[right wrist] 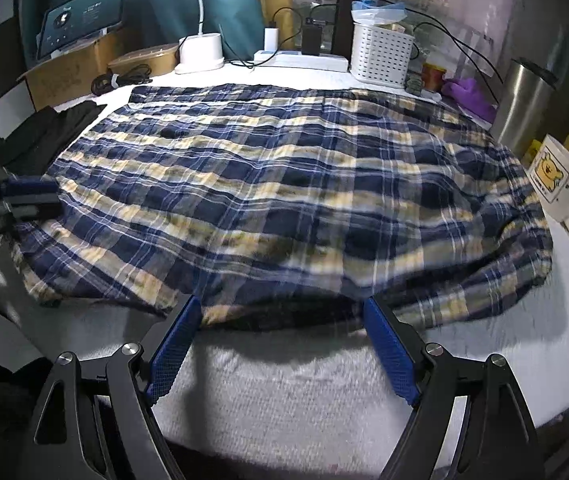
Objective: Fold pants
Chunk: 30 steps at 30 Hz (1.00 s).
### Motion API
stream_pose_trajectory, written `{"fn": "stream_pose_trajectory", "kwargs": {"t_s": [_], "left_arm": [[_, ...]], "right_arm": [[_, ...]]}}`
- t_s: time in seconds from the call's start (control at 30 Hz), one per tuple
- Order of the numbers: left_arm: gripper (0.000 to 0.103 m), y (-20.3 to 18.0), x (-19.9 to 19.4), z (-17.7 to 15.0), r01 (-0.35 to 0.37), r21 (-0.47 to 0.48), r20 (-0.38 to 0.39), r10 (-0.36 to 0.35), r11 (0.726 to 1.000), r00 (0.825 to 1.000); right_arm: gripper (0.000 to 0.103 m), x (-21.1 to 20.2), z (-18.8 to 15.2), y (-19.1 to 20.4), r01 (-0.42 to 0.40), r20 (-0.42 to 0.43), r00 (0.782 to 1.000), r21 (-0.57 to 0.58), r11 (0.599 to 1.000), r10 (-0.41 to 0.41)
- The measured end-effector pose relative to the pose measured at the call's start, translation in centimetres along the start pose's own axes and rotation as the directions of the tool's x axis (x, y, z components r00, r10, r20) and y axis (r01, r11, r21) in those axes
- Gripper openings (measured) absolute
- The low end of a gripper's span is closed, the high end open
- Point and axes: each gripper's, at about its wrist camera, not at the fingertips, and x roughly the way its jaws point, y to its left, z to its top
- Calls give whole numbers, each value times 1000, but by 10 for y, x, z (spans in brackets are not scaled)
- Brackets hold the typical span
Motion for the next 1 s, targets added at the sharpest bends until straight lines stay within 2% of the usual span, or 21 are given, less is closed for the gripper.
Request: {"fn": "stream_pose_trajectory", "kwargs": {"t_s": [0.07, 0.13, 0.2, 0.33, 0.5, 0.8, 1.0], "left_arm": [[35, -14, 9, -3, 21, 23, -24, -20, 1000, 1000], [35, -22, 16, -8, 13, 37, -47, -11, 999, 999], [35, -24, 14, -13, 6, 53, -16, -5, 999, 1000], [35, -21, 9, -15, -7, 48, -38, 9, 999, 999], [35, -3, -1, -13, -33, -10, -46, 33, 999, 998], [35, 40, -13, 10, -150, -90, 0, 151, 984, 989], [35, 69, -15, 20, -197, -169, -7, 199, 966, 980]], "right_arm": [[84, -3, -3, -6, -1, -1, 1000, 23, 1000, 1], [84, -6, -7, -13, 6, -5, 1000, 40, 999, -5], [84, -7, -9, -22, 2, -3, 1000, 64, 998, -2], [84, -12, -12, -46, 10, 14, 1000, 155, 988, -12], [94, -17, -15, -77, 36, 24, 999, 241, 970, -43], [95, -15, -19, -120, -25, 60, 998, 423, 906, 0], [98, -6, -7, -135, -43, 78, 997, 458, 888, 9]]}}
